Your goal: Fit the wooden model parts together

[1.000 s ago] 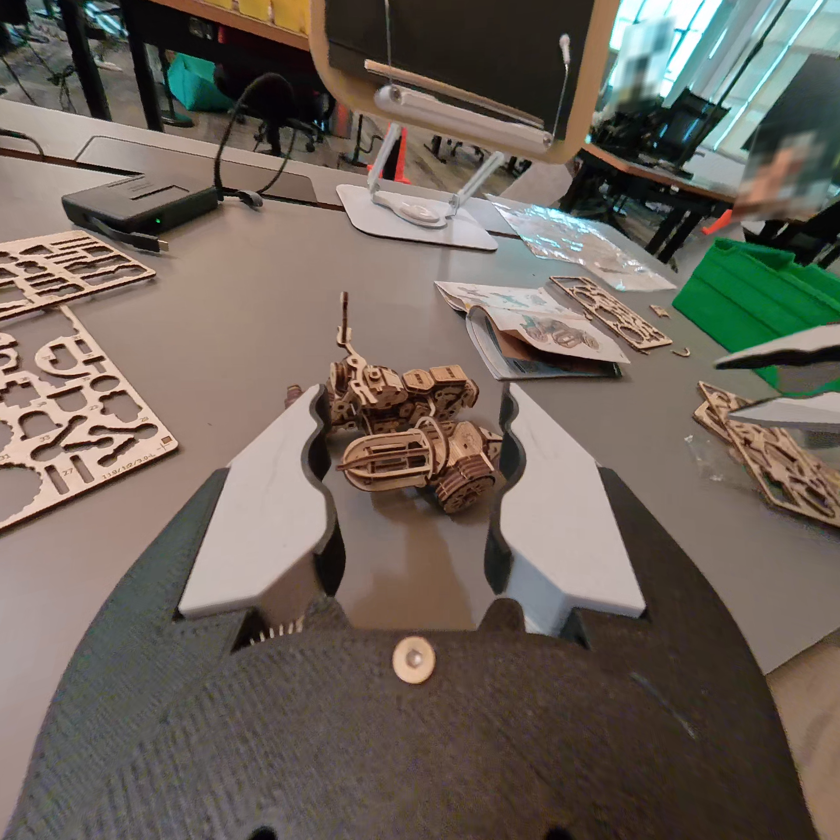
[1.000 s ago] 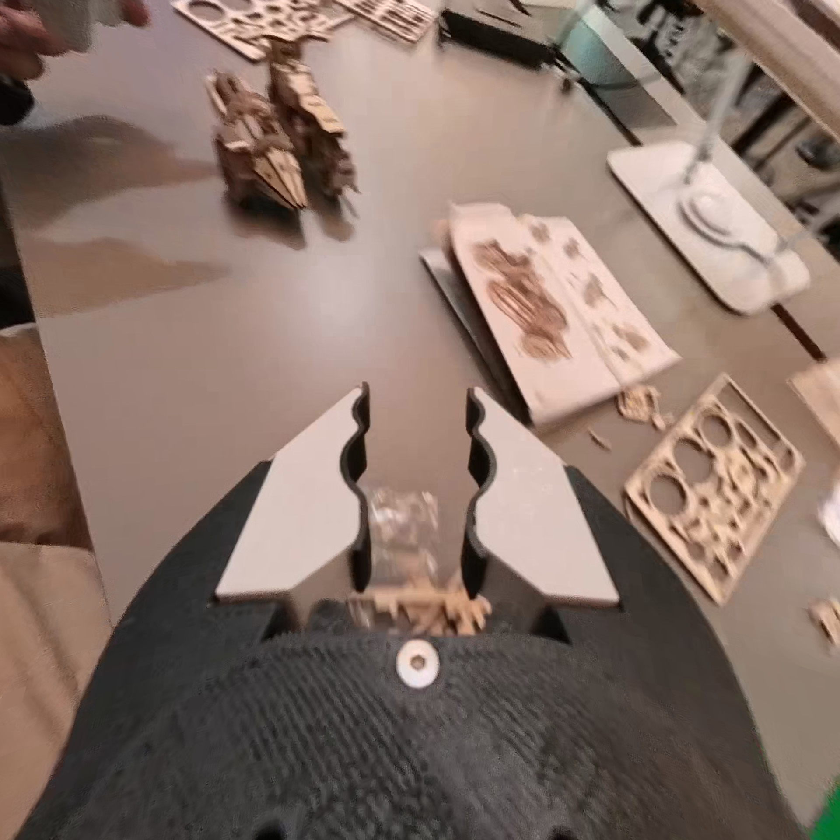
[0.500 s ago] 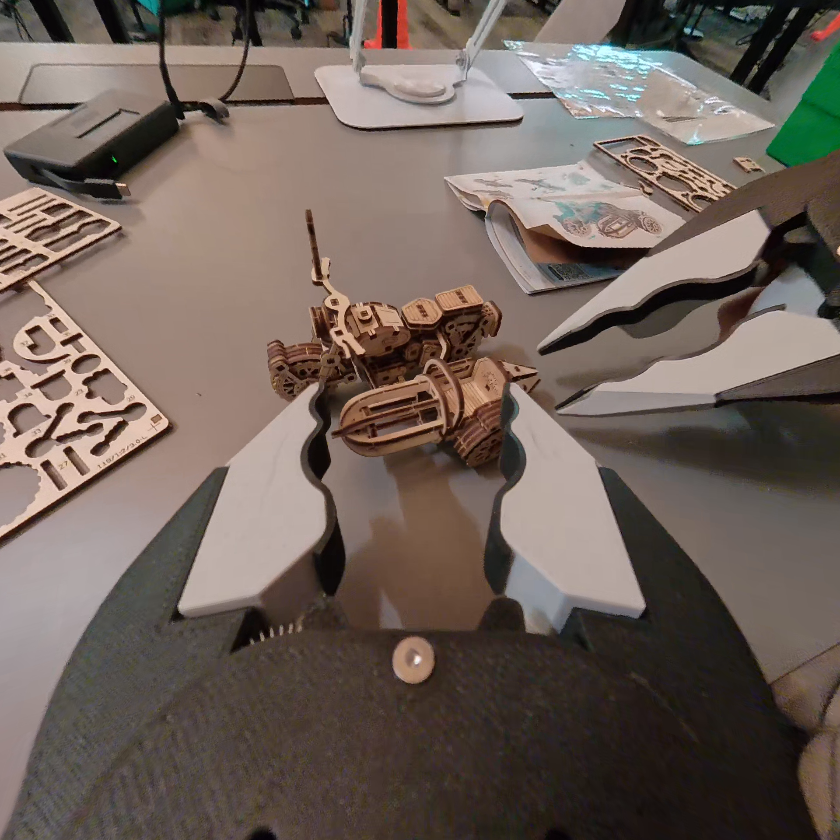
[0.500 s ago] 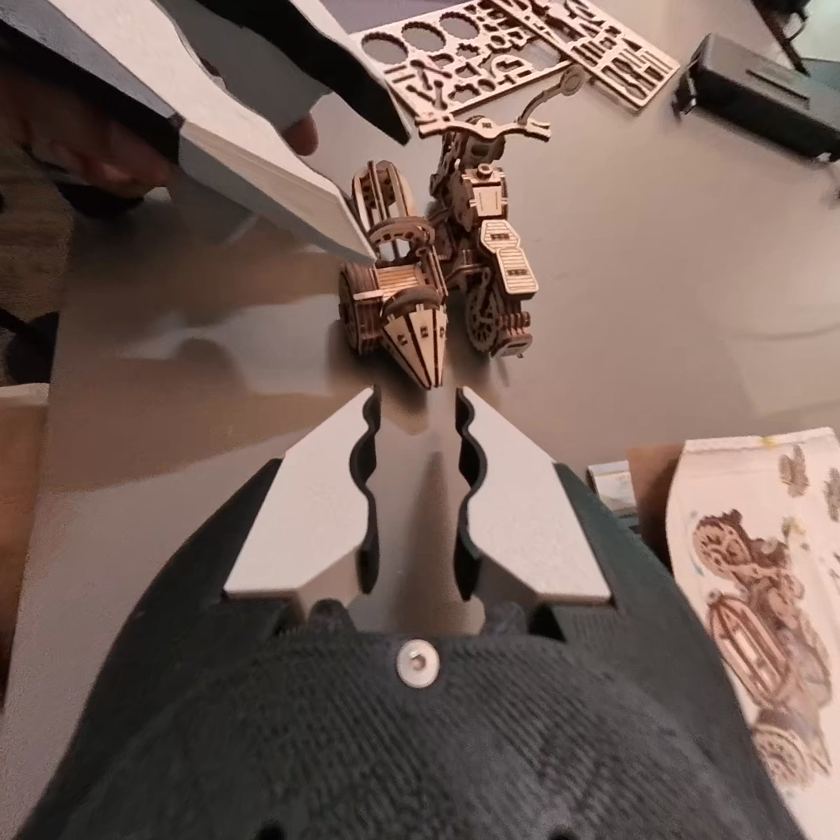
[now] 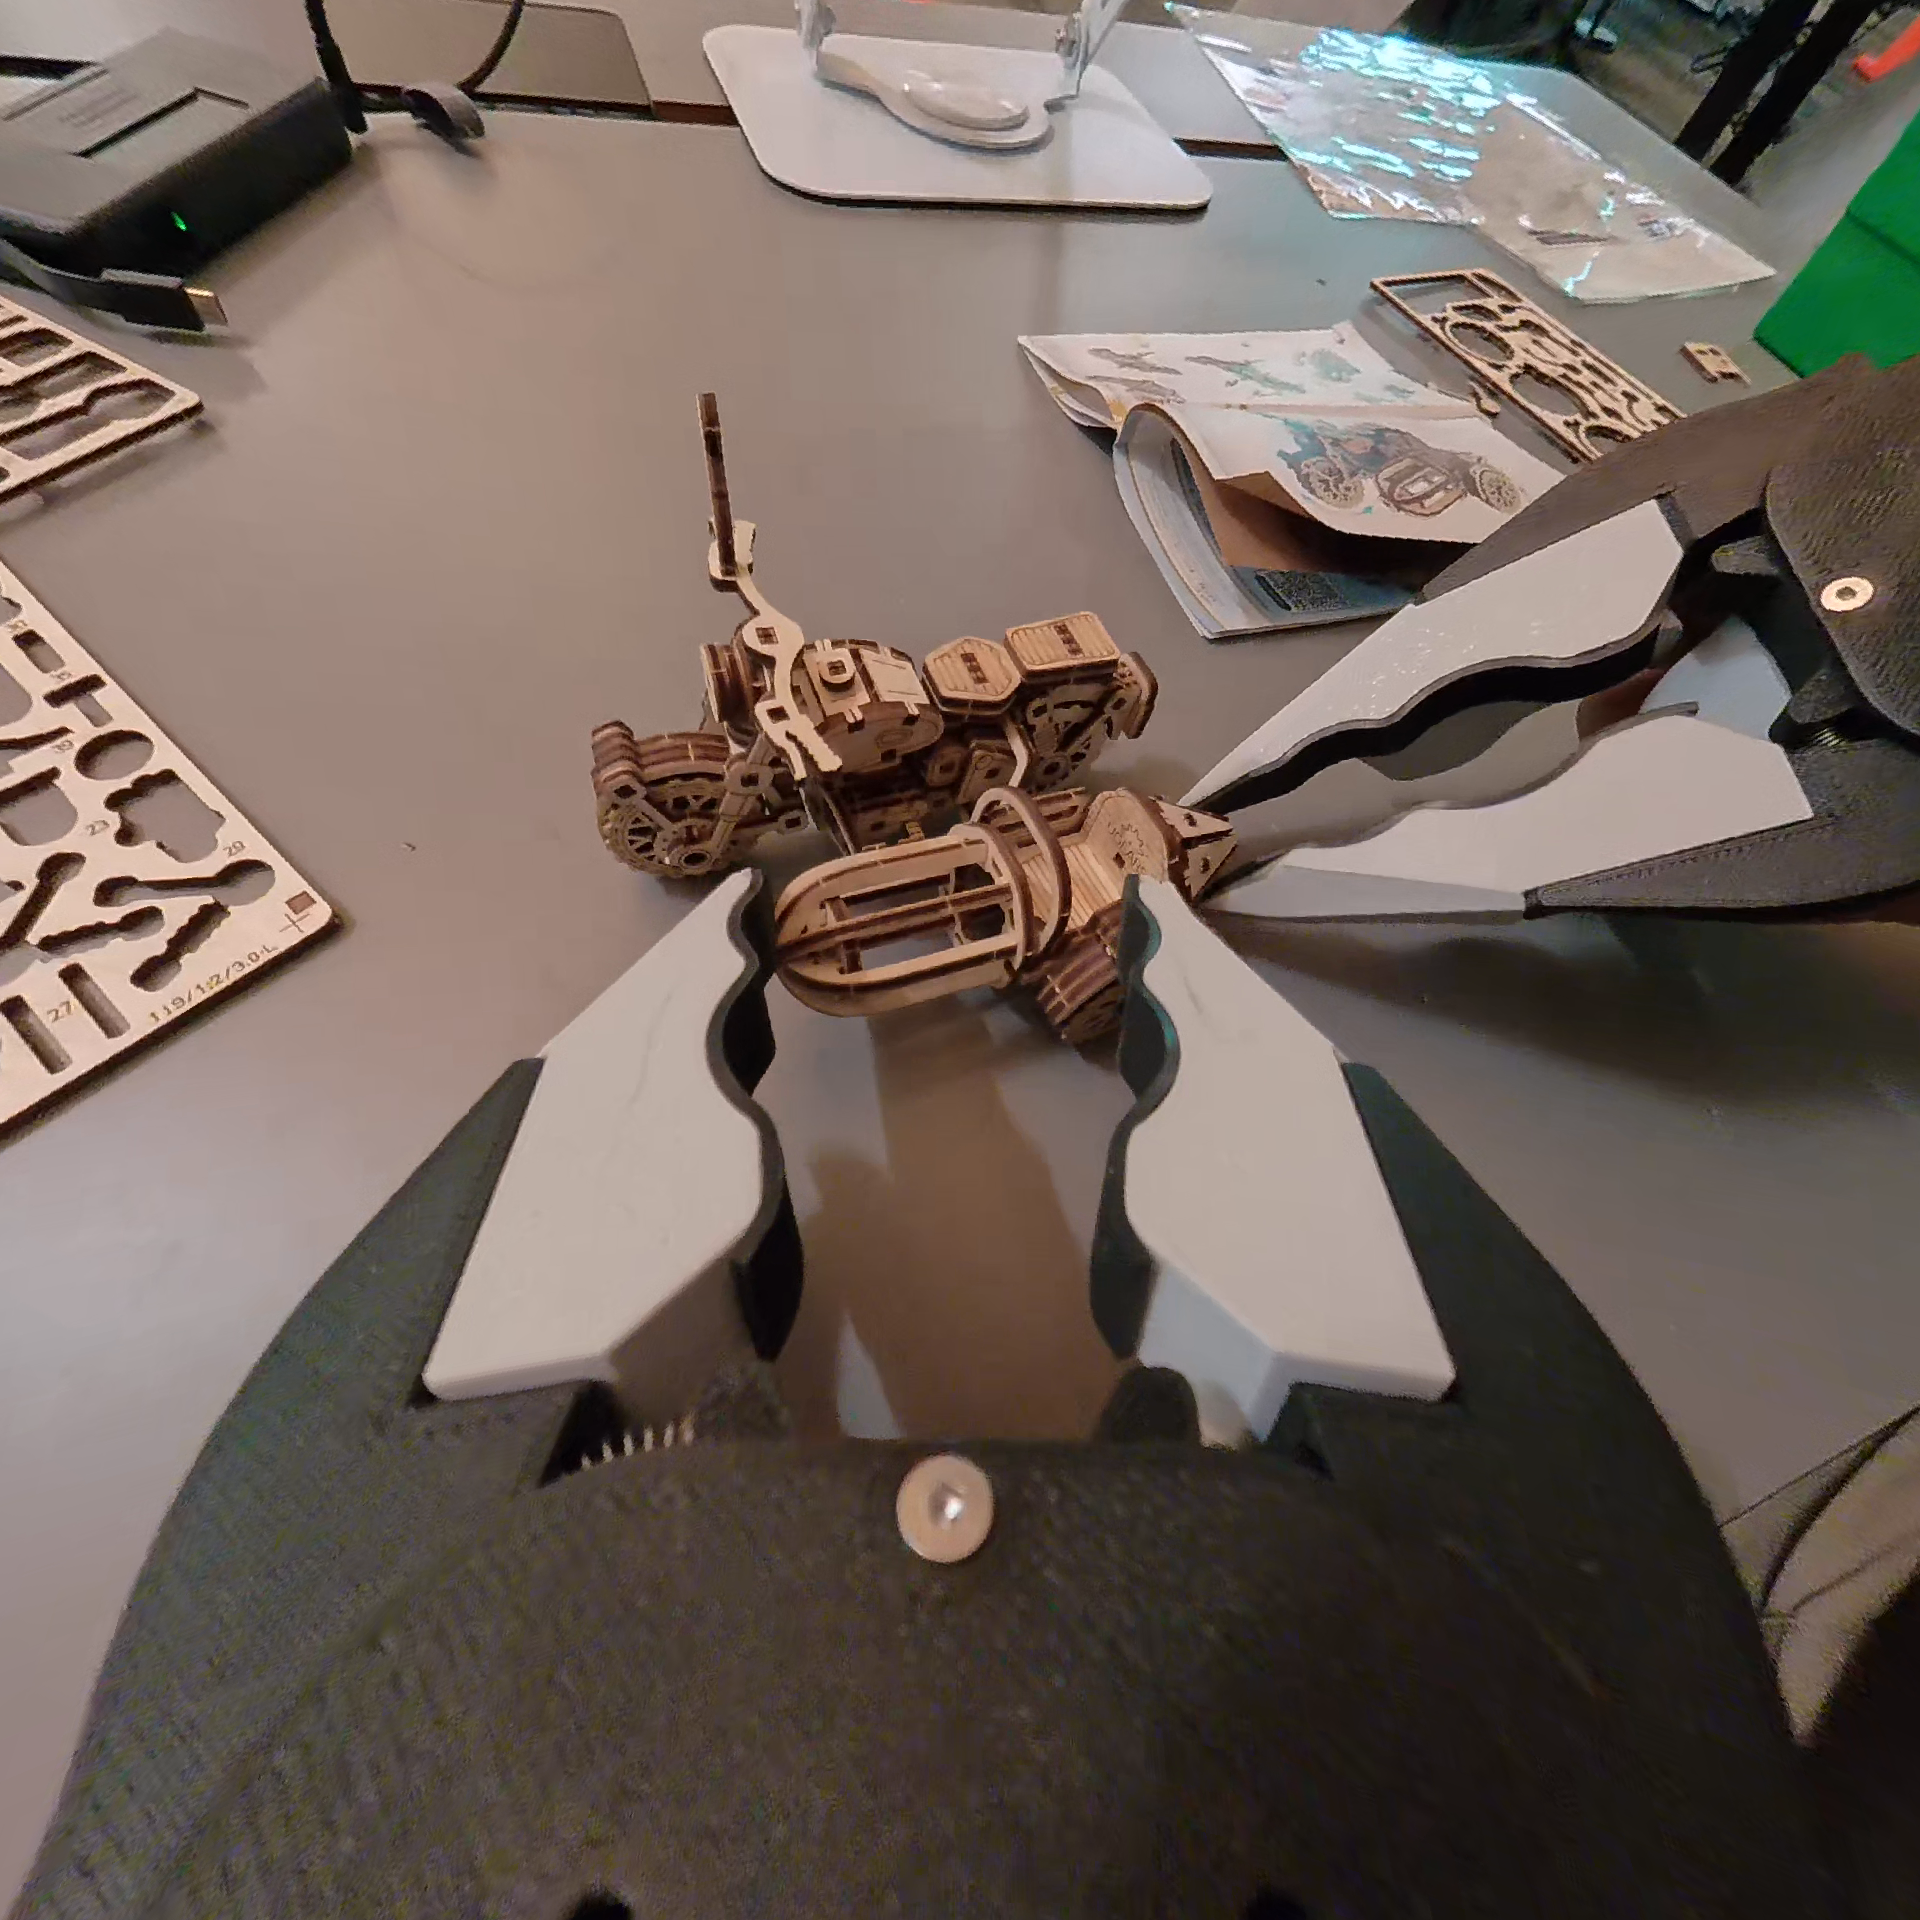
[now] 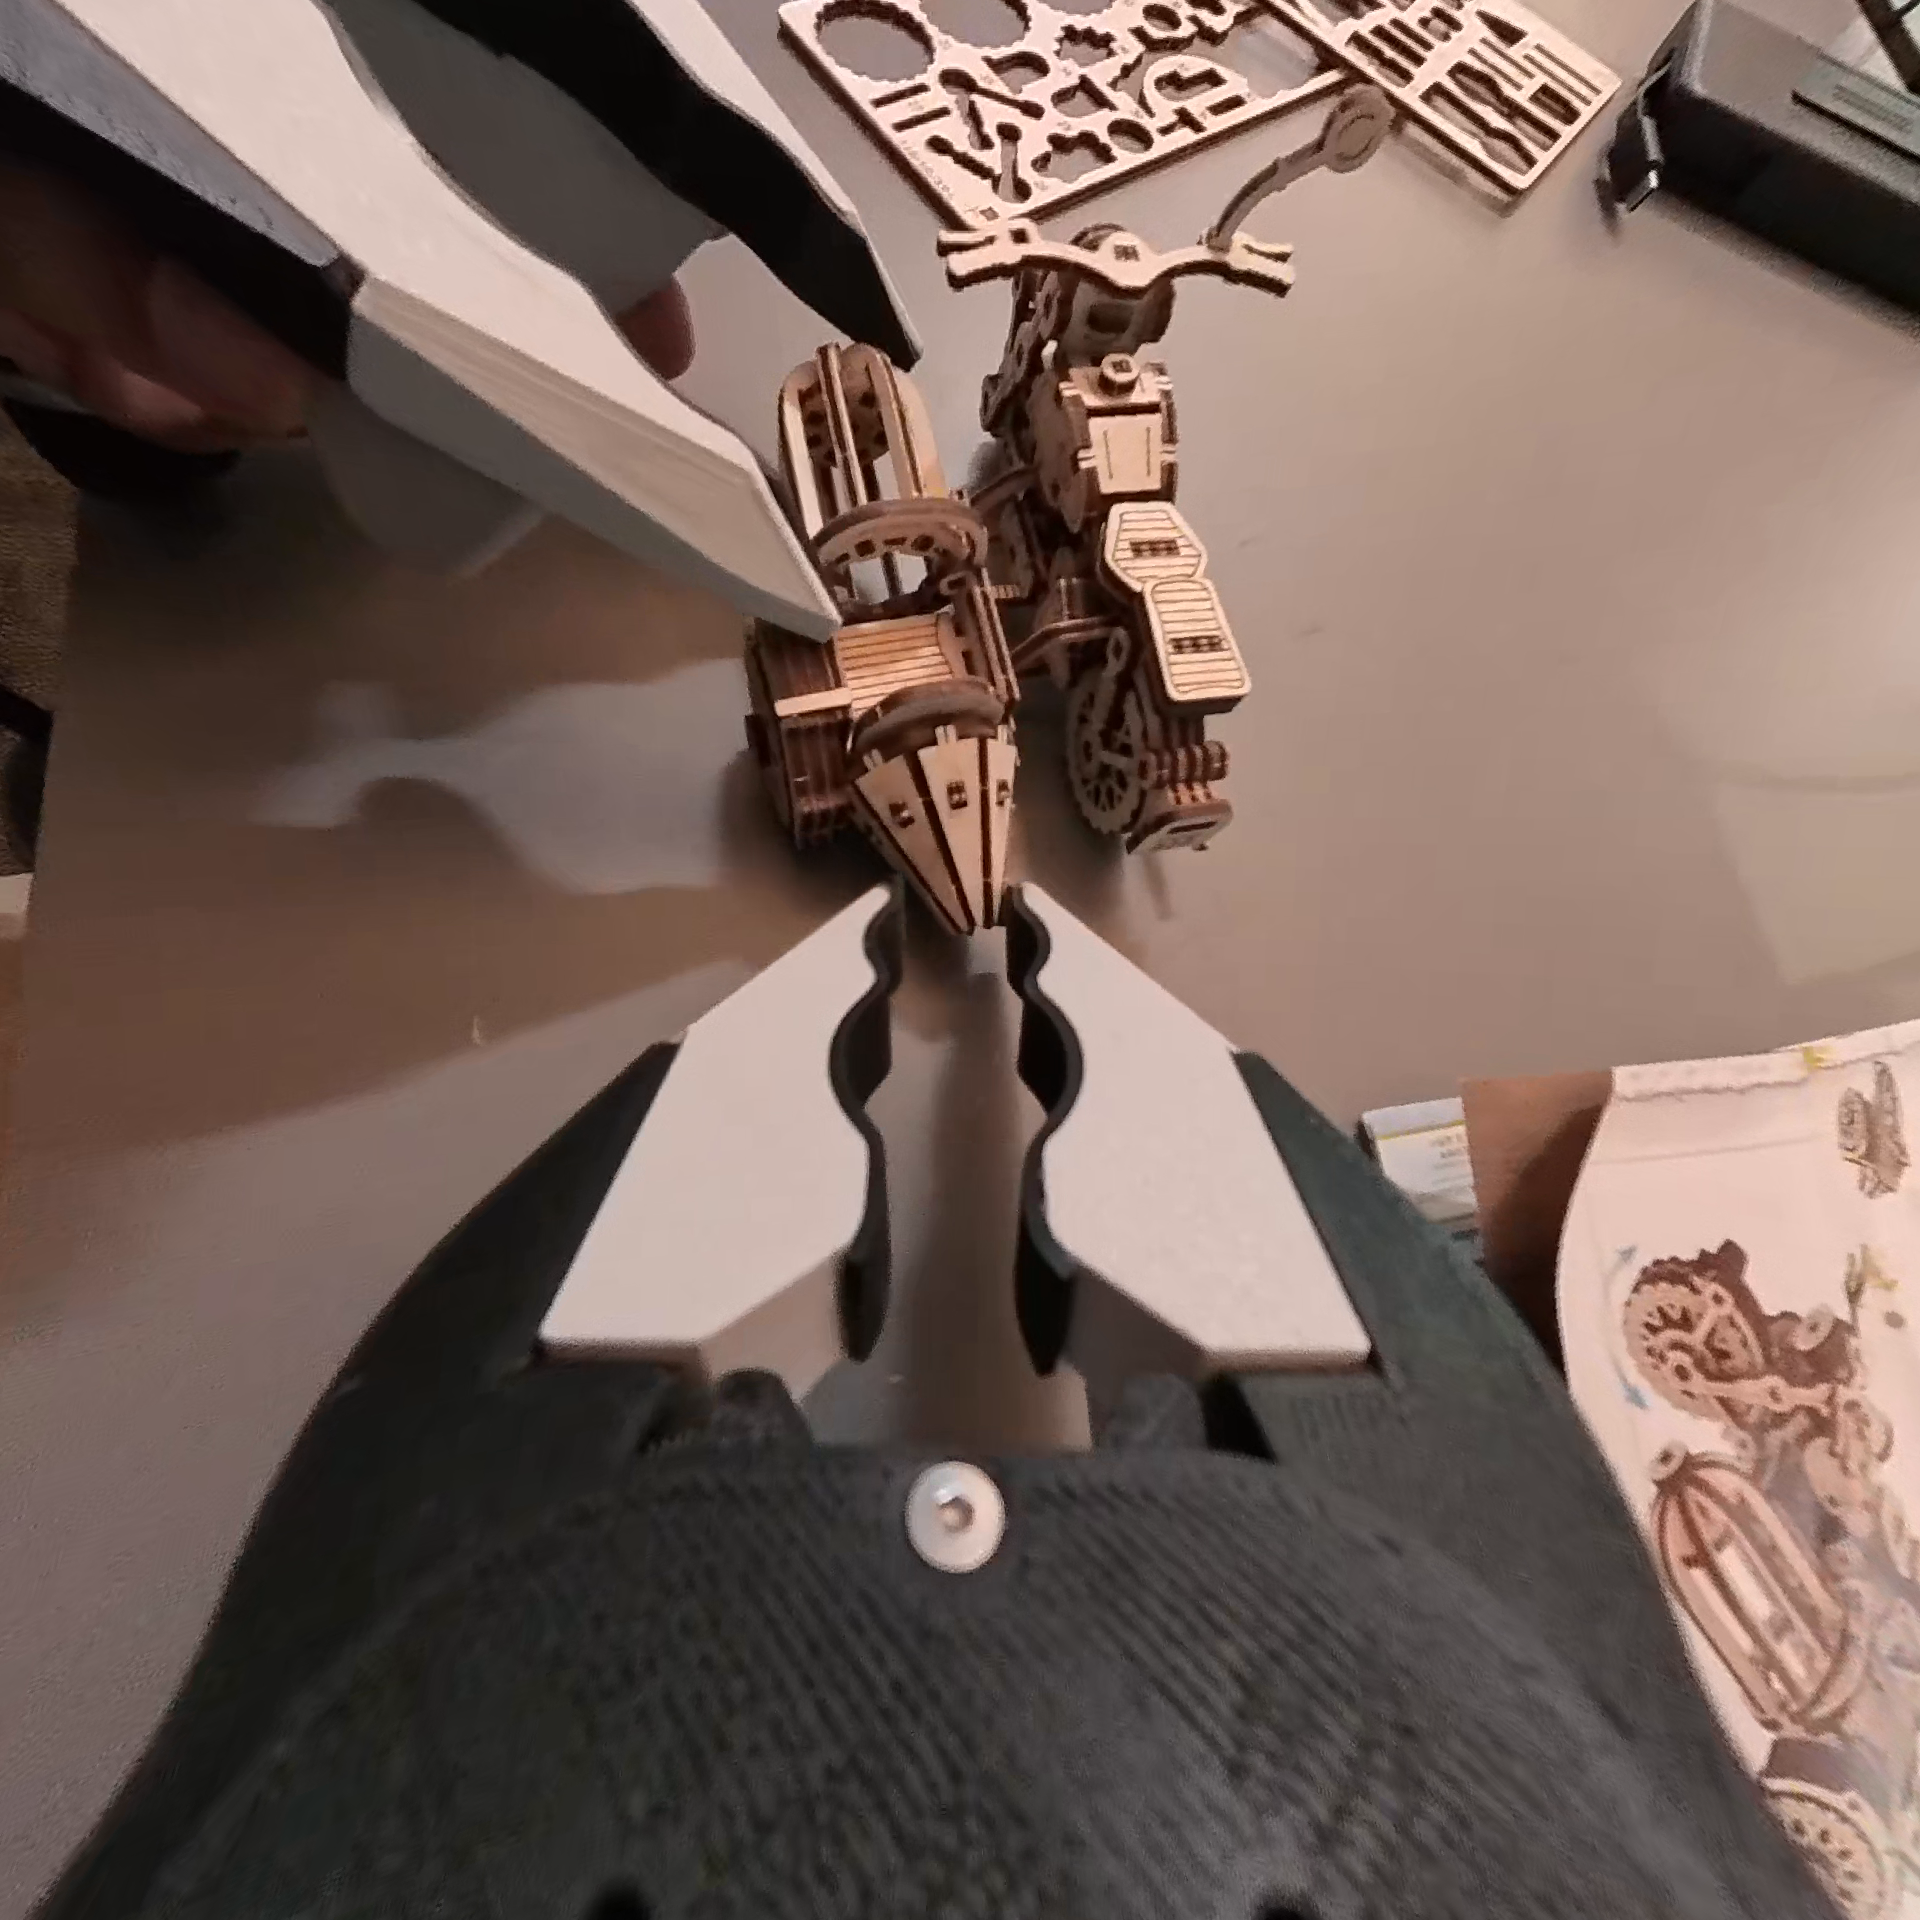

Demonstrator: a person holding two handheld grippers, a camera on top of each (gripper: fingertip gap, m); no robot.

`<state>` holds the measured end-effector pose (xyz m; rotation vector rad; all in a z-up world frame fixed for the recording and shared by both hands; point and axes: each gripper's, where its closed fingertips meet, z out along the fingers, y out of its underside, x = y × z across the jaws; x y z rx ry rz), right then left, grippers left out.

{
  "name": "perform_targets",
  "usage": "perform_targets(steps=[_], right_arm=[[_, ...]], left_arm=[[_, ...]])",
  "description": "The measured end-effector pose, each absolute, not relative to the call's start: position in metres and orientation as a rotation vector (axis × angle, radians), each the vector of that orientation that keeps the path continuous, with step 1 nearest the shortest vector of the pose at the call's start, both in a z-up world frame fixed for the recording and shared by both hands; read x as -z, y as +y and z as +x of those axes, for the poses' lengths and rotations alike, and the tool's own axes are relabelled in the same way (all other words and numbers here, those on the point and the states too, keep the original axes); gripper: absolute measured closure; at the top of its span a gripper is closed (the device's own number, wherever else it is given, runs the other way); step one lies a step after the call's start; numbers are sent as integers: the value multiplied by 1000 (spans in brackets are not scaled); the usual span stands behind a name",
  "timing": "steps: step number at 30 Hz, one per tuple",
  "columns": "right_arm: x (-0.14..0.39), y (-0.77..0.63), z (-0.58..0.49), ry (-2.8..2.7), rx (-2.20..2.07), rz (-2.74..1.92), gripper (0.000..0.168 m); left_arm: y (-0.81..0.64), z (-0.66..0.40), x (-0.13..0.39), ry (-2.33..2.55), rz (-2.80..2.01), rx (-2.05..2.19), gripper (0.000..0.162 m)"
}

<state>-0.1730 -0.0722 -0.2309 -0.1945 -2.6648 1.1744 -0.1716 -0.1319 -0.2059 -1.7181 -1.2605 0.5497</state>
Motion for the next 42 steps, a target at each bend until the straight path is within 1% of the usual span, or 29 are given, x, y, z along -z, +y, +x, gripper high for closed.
perform_targets(steps=[20, 22, 24, 27, 34, 35, 36, 37, 40, 42], right_arm=[[231, -75, -174, -2669, -1172, -207, 152], [231, -74, -173, -2672, -1173, -210, 151], [232, -74, -174, -2688, -1164, -231, 146], [233, -74, -174, -2701, -1179, -245, 151], [232, -73, -174, -2712, -1177, -243, 152], [232, -73, -174, -2717, -1181, -242, 147], [230, -74, -173, -2720, -1191, -235, 134], [229, -75, -173, -2722, -1203, -227, 128], [226, -81, -172, -2734, -1231, -187, 122], [228, -83, -172, -2749, -1213, -151, 122]], left_arm=[[-134, -173, 206, -1279, -1704, -544, 96], [-134, -172, 206, -1280, -1704, -543, 96], [-134, -172, 206, -1281, -1704, -541, 96], [-134, -172, 206, -1281, -1705, -539, 96], [-134, -172, 207, -1282, -1704, -538, 96], [-134, -172, 207, -1283, -1702, -536, 96], [-134, -172, 207, -1284, -1701, -535, 96], [-134, -172, 207, -1285, -1701, -533, 96], [-134, -172, 207, -1284, -1702, -532, 96], [-135, -172, 207, -1285, -1700, -534, 96]])
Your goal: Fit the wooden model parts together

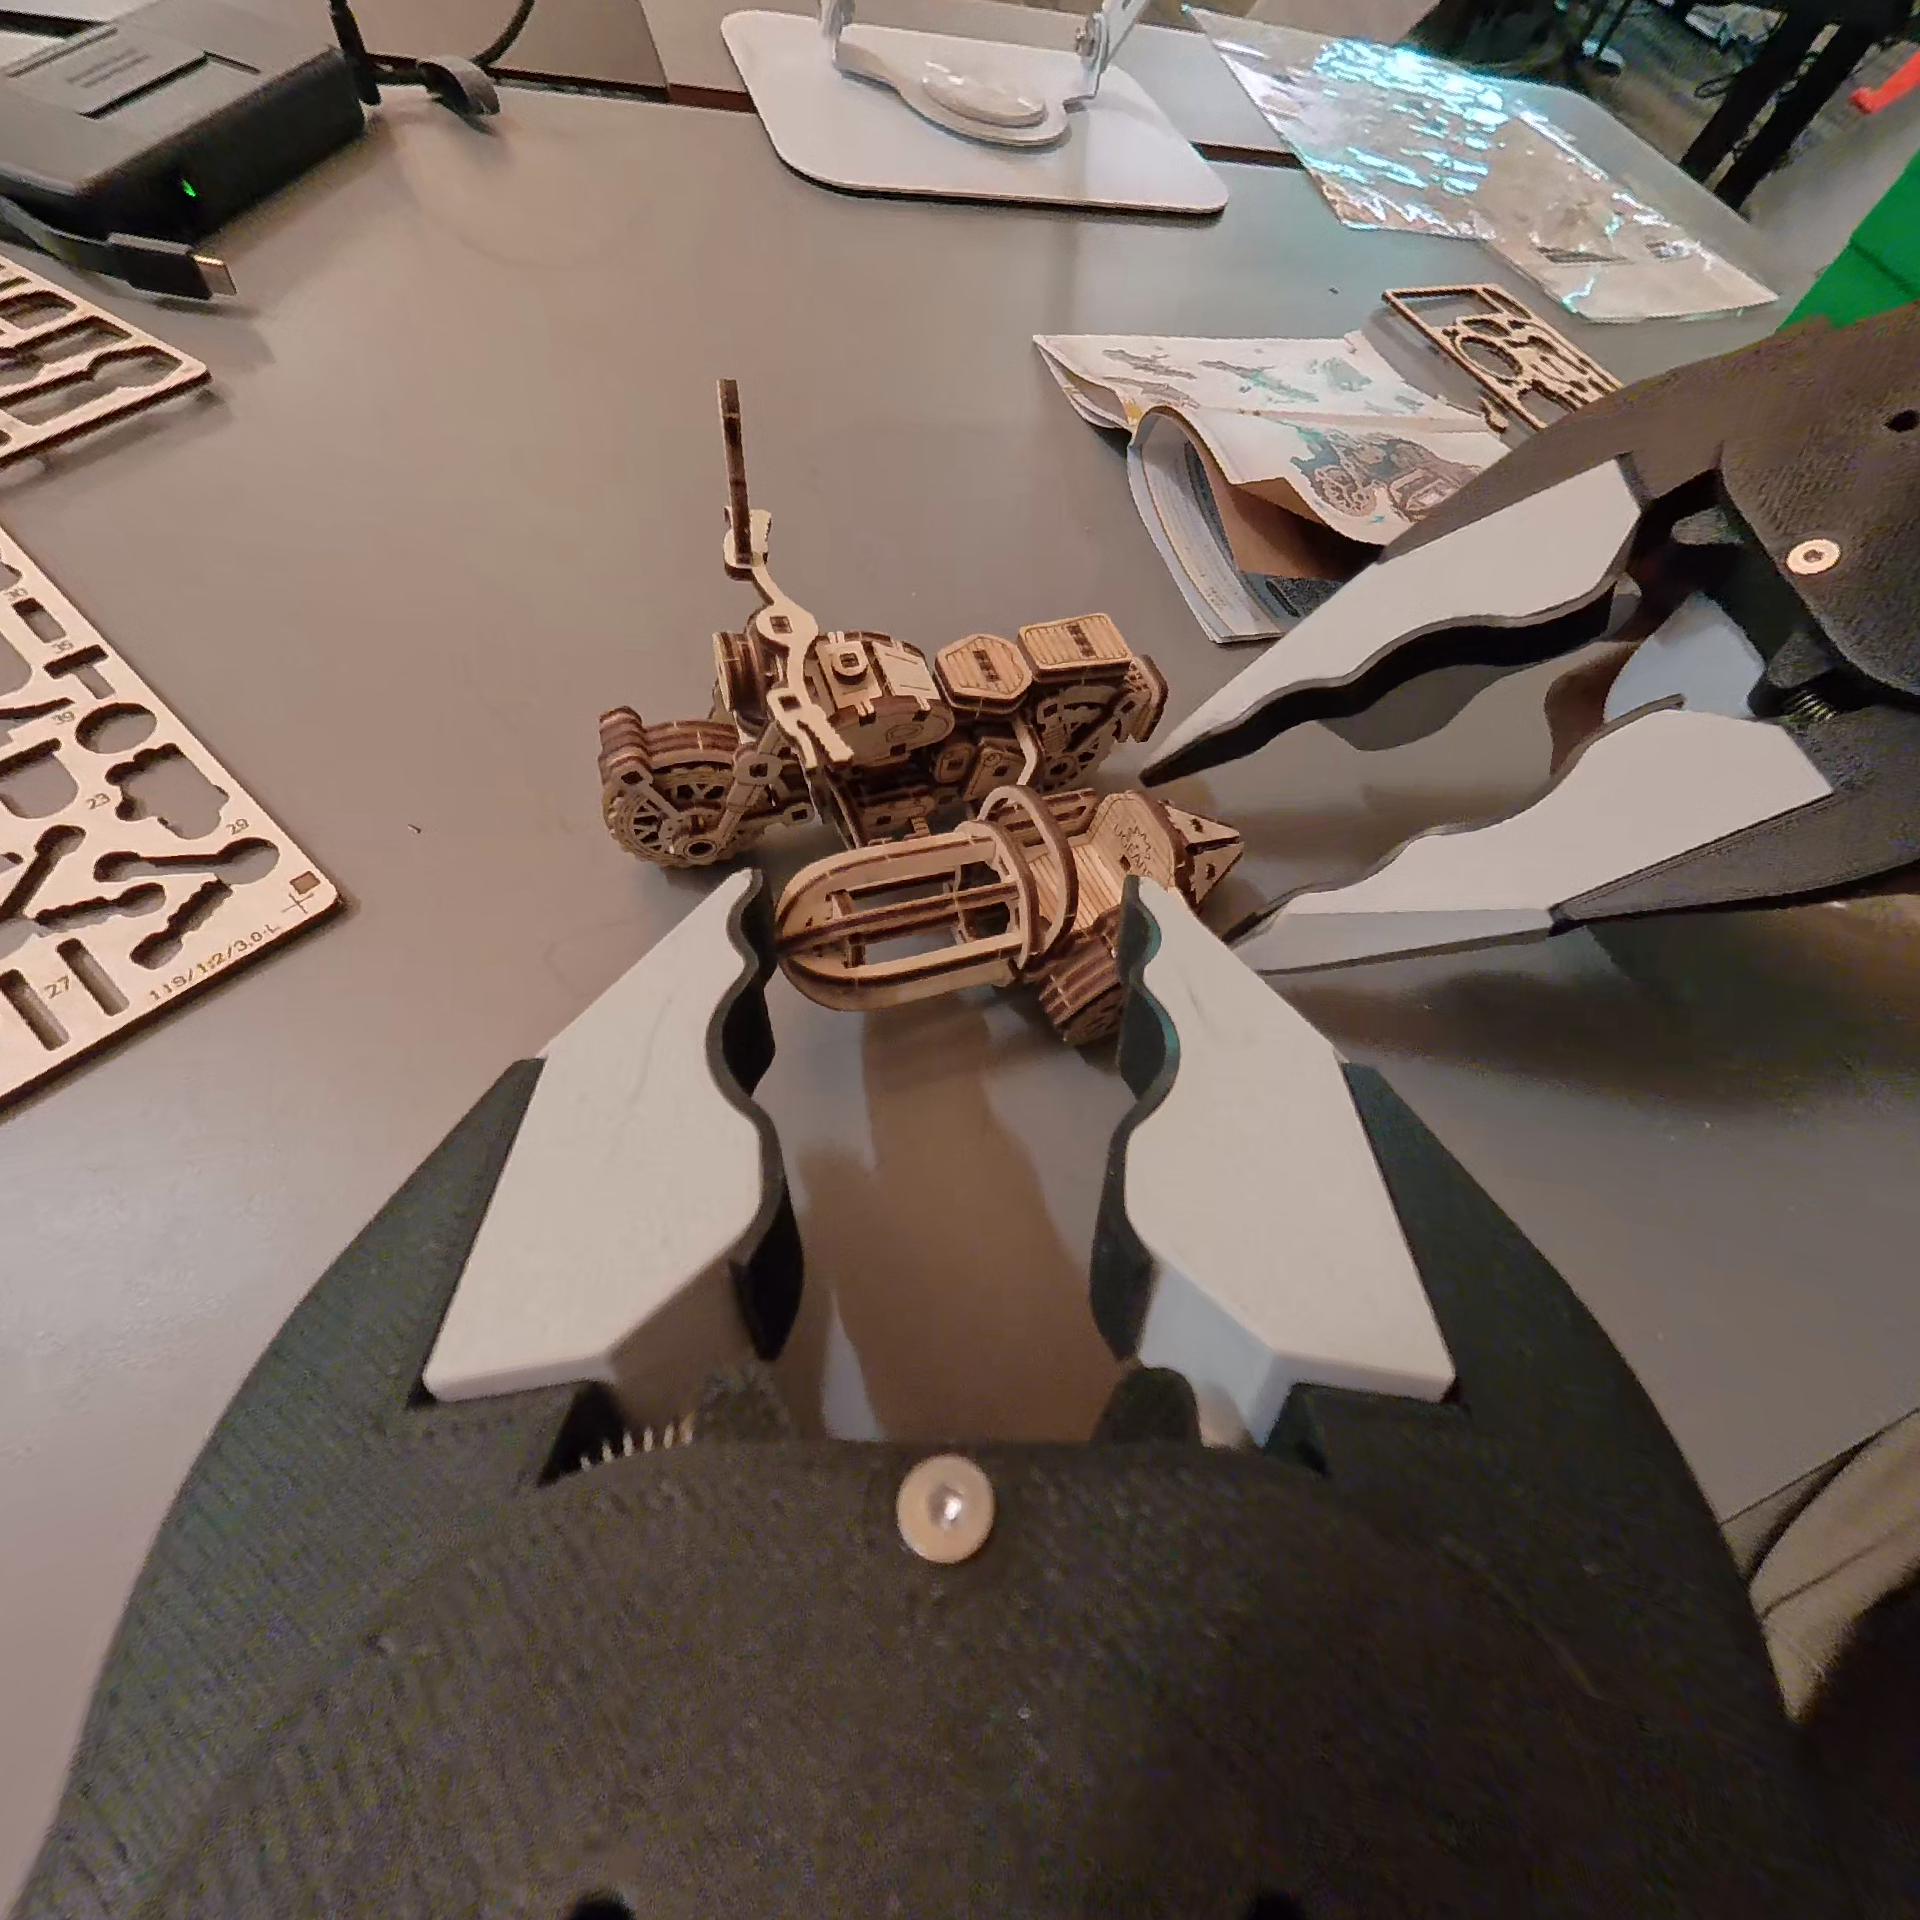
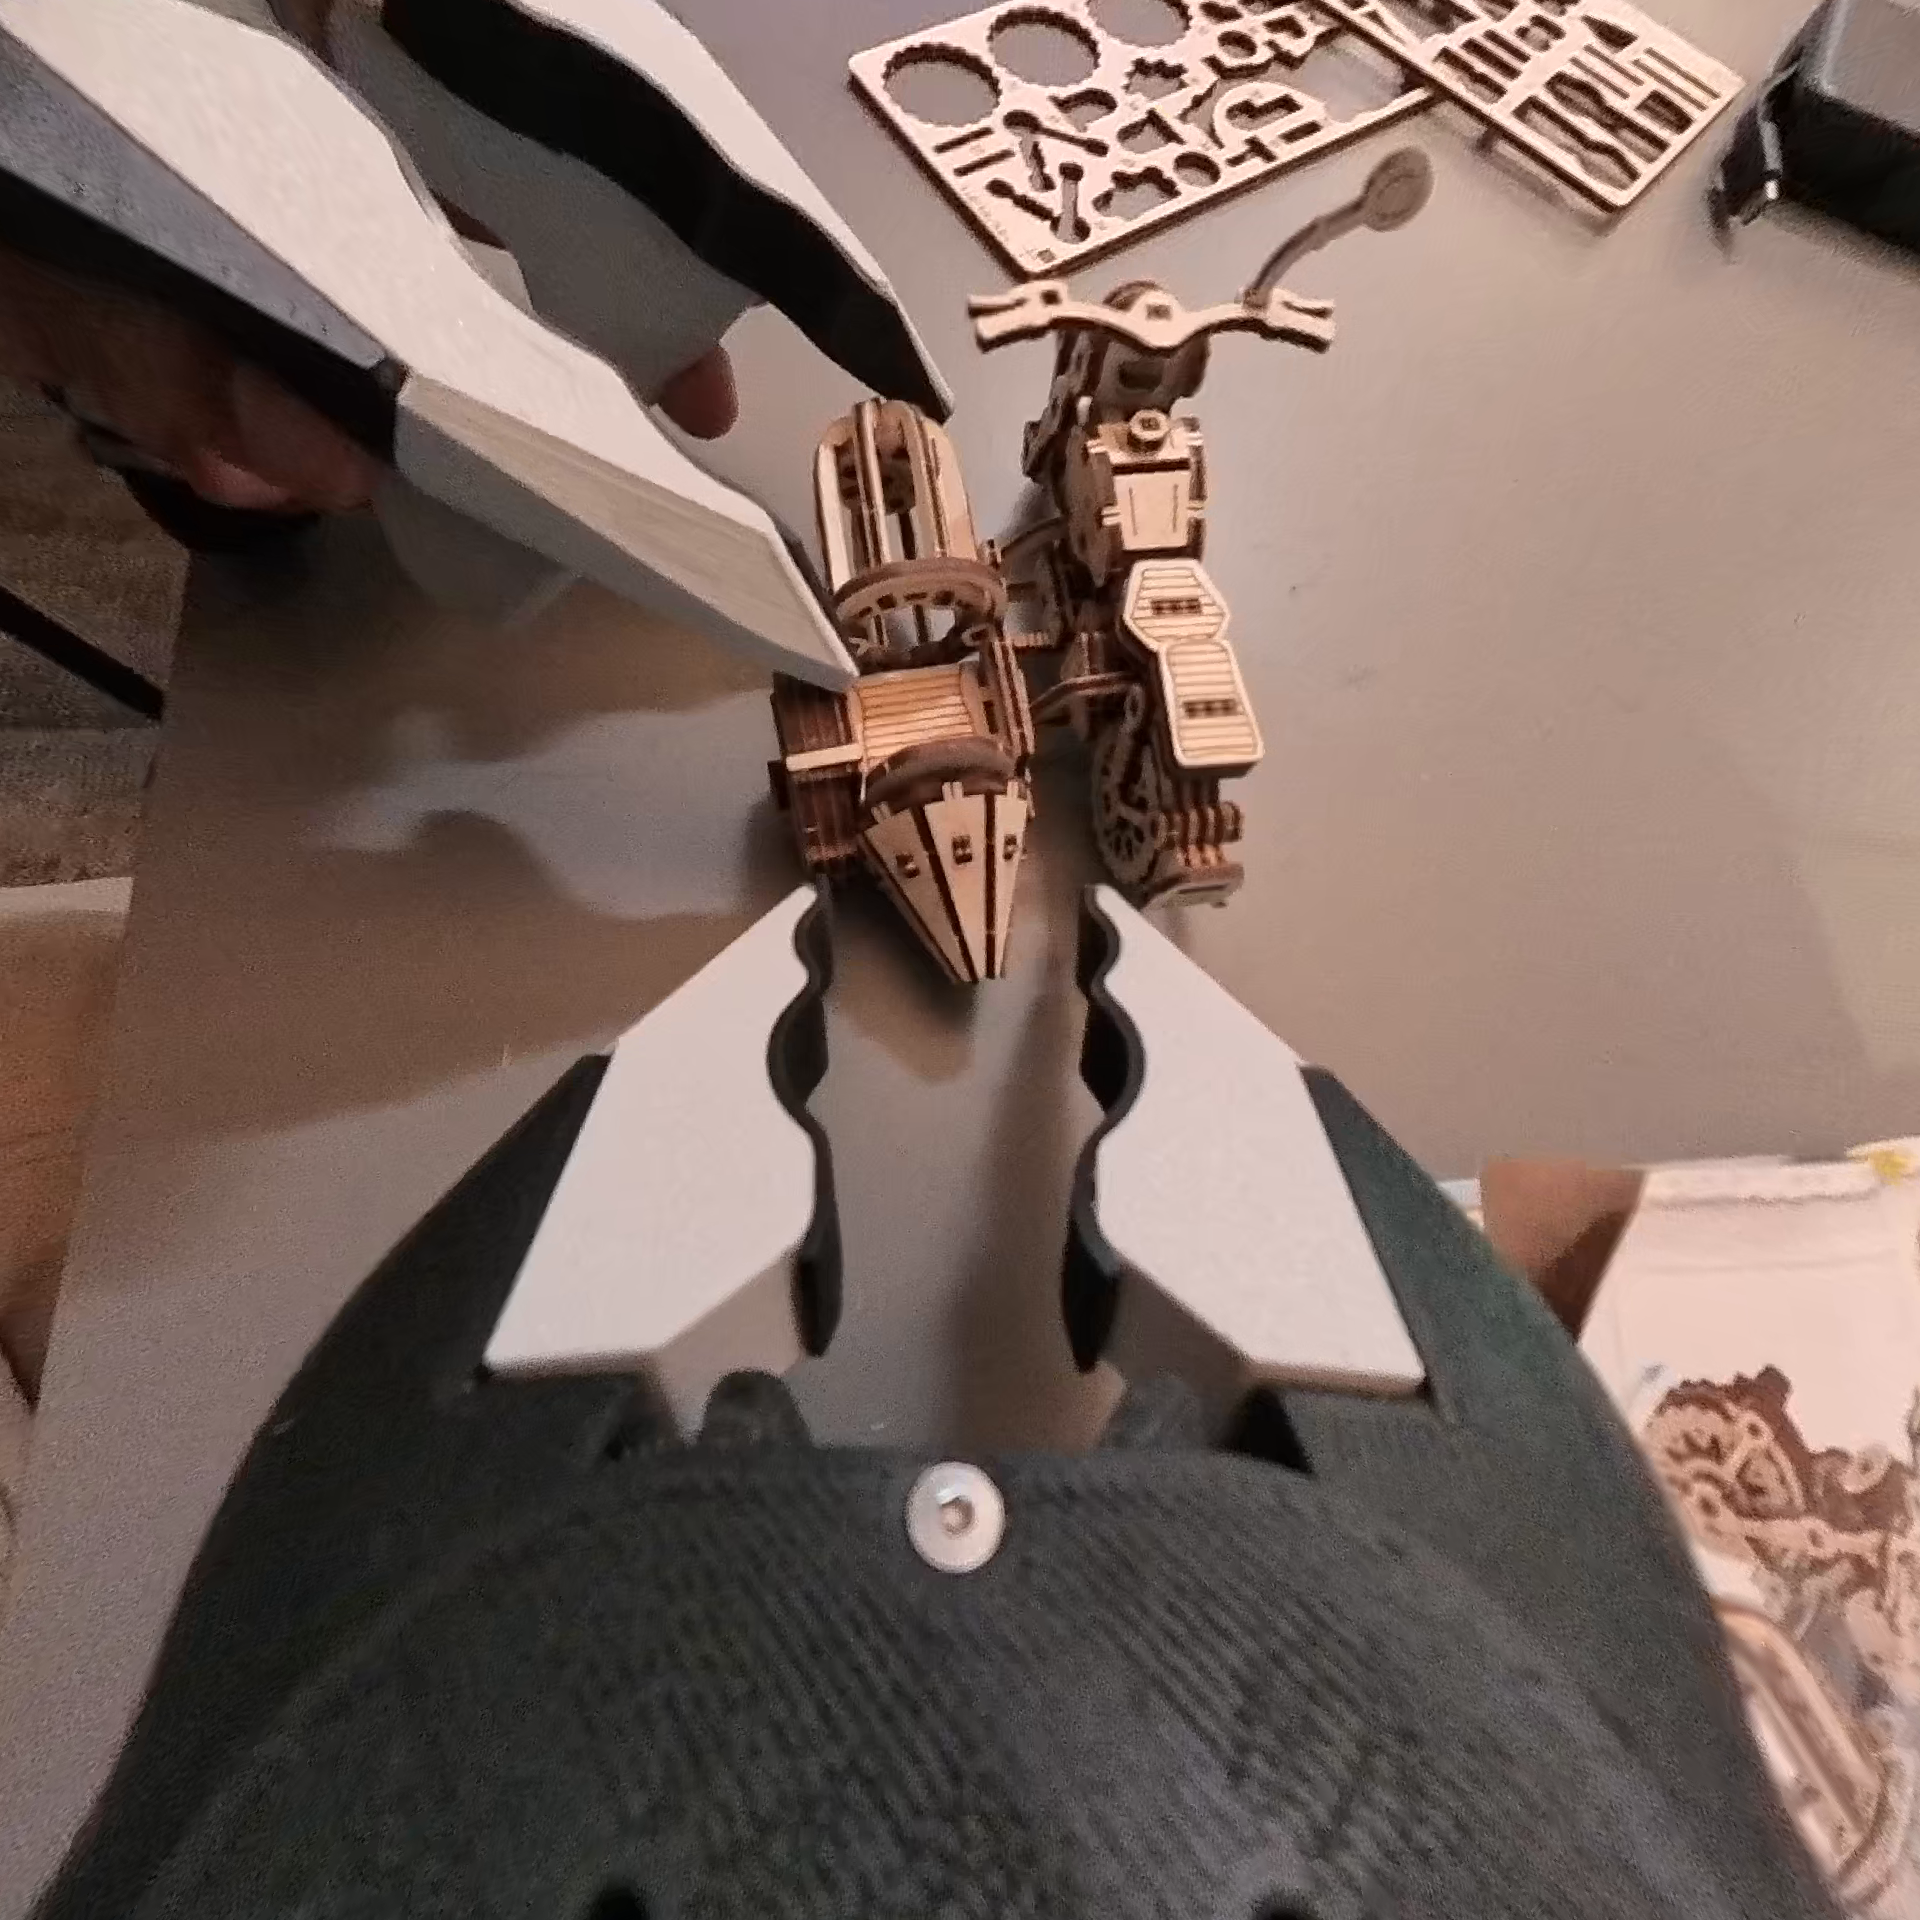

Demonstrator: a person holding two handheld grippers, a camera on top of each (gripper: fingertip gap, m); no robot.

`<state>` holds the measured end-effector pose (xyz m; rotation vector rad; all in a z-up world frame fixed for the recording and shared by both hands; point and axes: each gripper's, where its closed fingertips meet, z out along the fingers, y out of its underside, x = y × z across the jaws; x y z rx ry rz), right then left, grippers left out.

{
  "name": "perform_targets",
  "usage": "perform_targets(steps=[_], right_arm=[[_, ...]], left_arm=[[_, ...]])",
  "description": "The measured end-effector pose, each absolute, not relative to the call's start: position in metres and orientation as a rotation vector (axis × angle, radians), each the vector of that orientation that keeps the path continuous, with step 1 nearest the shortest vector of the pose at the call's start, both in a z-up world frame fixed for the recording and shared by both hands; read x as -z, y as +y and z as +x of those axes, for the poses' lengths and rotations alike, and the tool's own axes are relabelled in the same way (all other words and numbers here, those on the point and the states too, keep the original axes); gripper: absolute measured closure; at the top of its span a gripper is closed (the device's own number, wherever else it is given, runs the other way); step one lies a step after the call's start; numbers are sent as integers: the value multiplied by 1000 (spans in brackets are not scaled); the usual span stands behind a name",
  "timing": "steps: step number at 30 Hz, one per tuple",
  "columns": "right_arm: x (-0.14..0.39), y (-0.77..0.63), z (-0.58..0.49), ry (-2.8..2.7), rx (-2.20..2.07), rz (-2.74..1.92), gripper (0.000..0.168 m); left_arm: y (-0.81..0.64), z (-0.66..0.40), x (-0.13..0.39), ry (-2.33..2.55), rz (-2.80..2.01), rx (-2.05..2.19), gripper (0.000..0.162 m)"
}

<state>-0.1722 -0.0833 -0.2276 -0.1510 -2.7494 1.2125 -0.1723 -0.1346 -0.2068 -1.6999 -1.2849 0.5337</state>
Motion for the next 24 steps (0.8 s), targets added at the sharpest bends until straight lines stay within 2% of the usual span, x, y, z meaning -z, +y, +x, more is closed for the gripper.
perform_targets(steps=[6, 13, 22, 24], right_arm=[[230, -85, -170, -2786, -1157, -22, 137], [234, -84, -172, -2799, -1079, 108, 146], [235, -83, -171, -2823, -1054, 160, 147], [235, -82, -170, -2835, -1060, 150, 140]], left_arm=[[-135, -172, 207, -1290, -1694, -521, 96], [-136, -173, 208, -1297, -1689, -516, 96], [-137, -173, 208, -1304, -1687, -508, 97], [-137, -173, 208, -1307, -1681, -505, 97]])
